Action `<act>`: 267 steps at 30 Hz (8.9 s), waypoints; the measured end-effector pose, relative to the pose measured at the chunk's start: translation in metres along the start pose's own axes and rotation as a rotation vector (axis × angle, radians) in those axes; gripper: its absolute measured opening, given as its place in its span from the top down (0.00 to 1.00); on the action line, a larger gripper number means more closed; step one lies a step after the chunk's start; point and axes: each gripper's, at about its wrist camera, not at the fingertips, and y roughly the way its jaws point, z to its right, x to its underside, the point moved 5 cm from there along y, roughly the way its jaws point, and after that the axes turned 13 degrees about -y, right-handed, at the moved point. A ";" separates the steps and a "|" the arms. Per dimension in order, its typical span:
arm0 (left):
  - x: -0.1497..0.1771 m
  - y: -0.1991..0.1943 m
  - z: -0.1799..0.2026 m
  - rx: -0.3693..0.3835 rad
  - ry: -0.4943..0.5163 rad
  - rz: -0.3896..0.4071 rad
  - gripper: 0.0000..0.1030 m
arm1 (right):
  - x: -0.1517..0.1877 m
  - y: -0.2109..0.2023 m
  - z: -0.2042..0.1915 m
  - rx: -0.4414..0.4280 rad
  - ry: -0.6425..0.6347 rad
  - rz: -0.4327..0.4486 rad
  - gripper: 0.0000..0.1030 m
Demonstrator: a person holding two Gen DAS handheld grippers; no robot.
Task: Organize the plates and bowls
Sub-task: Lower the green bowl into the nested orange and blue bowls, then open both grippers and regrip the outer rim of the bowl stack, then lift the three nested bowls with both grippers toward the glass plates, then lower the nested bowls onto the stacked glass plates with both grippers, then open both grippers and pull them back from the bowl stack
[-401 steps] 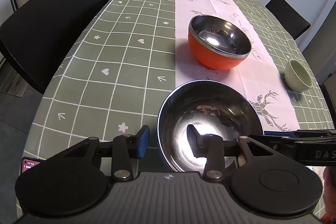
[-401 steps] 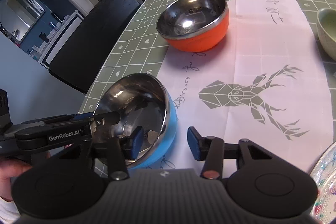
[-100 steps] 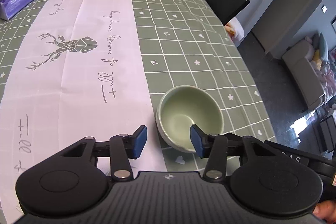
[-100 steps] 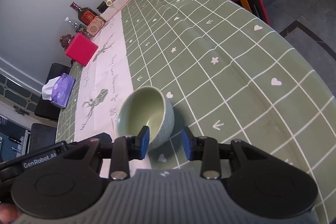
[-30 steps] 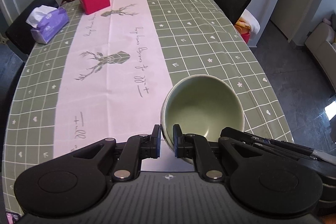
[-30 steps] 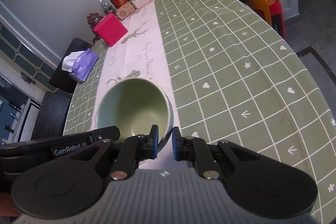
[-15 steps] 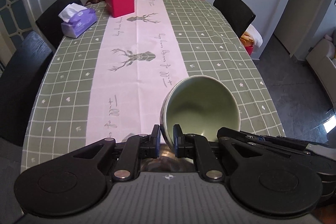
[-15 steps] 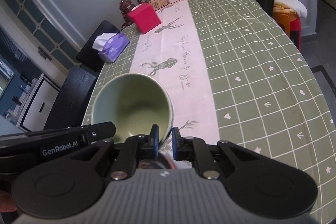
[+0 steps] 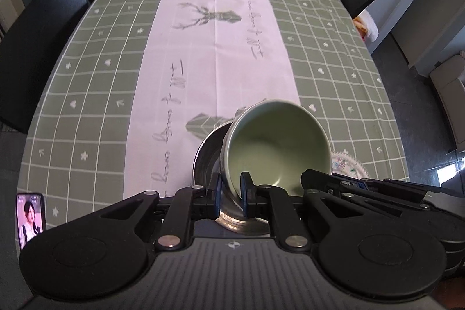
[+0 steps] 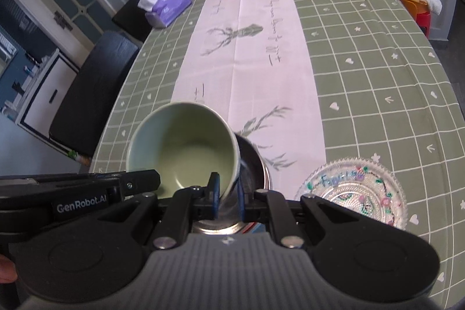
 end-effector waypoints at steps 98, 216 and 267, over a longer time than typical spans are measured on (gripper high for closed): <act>0.005 0.093 -0.065 0.270 -0.173 -0.094 0.27 | 0.027 0.092 0.051 -0.173 0.251 -0.135 0.35; 0.052 0.106 0.071 0.329 -0.150 -0.253 0.50 | 0.068 -0.014 0.160 -0.008 0.322 -0.073 0.63; 0.054 -0.043 0.076 0.333 0.329 0.502 0.20 | 0.041 -0.127 0.094 0.190 0.004 0.315 0.29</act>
